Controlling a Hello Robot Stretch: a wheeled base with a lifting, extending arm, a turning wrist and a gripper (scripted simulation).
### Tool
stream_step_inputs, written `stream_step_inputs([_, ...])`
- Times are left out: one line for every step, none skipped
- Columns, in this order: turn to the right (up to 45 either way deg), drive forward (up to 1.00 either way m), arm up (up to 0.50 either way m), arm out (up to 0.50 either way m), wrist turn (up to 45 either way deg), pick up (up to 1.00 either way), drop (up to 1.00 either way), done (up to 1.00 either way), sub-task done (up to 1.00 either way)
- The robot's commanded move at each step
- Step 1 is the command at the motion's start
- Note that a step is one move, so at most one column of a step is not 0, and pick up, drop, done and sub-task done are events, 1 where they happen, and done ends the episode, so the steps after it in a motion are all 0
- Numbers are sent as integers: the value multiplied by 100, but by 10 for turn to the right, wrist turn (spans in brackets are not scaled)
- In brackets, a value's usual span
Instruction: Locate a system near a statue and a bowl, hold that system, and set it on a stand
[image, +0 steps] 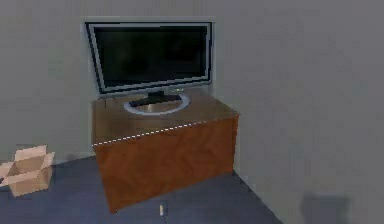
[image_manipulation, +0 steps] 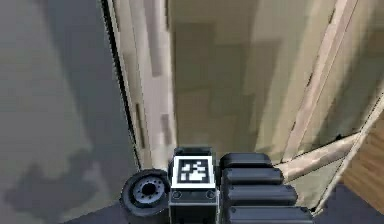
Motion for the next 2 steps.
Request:
stream_step_inputs([0,95,0,0,0,0,0,0,0])
stream_step_inputs([450,0,0,0,0,0,0,0,0])
